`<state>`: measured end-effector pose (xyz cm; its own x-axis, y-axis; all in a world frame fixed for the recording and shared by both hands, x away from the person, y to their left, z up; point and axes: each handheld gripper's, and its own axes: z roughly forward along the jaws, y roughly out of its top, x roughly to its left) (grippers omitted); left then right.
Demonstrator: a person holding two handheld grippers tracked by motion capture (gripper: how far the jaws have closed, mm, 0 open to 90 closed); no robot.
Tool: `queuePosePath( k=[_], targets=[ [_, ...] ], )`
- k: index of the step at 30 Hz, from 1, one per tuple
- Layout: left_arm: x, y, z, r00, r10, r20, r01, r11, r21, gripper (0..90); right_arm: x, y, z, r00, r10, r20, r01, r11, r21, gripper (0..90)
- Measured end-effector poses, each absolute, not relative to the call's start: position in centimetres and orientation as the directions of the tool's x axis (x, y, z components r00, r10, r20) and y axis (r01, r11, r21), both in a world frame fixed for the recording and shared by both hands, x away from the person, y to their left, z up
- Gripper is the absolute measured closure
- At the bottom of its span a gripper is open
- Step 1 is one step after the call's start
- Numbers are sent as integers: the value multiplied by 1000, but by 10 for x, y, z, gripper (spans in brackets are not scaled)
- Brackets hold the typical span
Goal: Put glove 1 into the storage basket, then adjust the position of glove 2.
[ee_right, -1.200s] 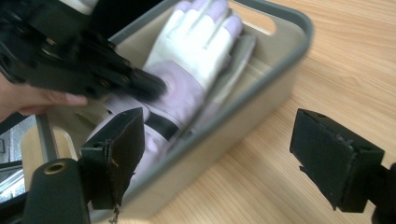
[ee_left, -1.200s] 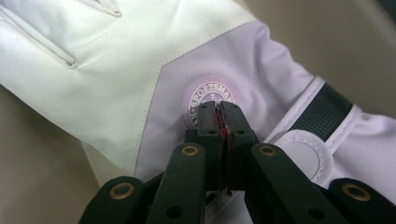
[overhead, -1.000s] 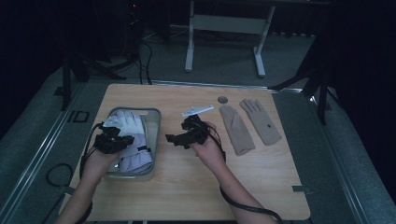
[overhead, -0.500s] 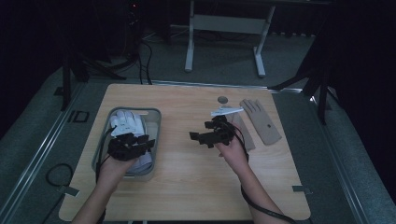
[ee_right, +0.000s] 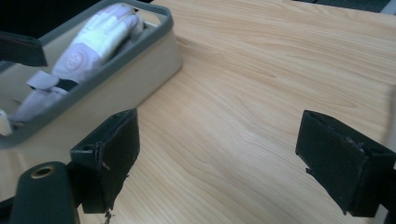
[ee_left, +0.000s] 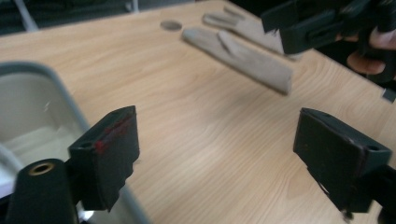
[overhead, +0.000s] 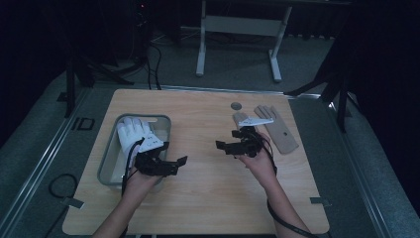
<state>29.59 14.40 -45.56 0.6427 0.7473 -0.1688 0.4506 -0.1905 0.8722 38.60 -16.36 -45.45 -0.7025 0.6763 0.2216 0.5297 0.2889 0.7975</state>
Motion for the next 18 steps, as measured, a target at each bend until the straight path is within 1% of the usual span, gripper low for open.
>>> queuePosePath(
  k=[3, 5, 7, 10, 11, 12, 13, 14, 18],
  targets=[
    [294, 137, -458, 663, 731, -163, 410, -173, 895, 144, 386, -172, -456, -700, 684, 205, 531, 307, 790, 136],
    [292, 131, -459, 677, 723, -137, 394, -199, 897, 144, 387, -180, -458, -695, 694, 191, 529, 312, 789, 150],
    [289, 124, -462, 694, 709, -129, 385, -214, 898, 145, 388, -188, -460, -687, 703, 182, 525, 308, 794, 179],
    [286, 114, -466, 715, 691, -111, 369, -237, 899, 145, 390, -203, -463, -675, 721, 158, 515, 307, 800, 240],
    [286, 114, -466, 715, 691, -111, 369, -237, 899, 145, 390, -203, -463, -675, 721, 158, 515, 307, 800, 240],
    [284, 108, -470, 727, 677, -110, 366, -247, 897, 145, 392, -211, -466, -664, 732, 150, 512, 299, 805, 269],
    [283, 105, -473, 735, 669, -111, 368, -255, 894, 145, 393, -214, -467, -660, 735, 155, 517, 295, 804, 317],
    [283, 103, -475, 742, 660, -115, 369, -259, 893, 145, 395, -219, -469, -651, 743, 156, 527, 294, 797, 336],
    [280, 93, -486, 766, 632, -116, 362, -277, 890, 145, 402, -231, -478, -633, 763, 131, 529, 301, 794, 337]
  ],
)
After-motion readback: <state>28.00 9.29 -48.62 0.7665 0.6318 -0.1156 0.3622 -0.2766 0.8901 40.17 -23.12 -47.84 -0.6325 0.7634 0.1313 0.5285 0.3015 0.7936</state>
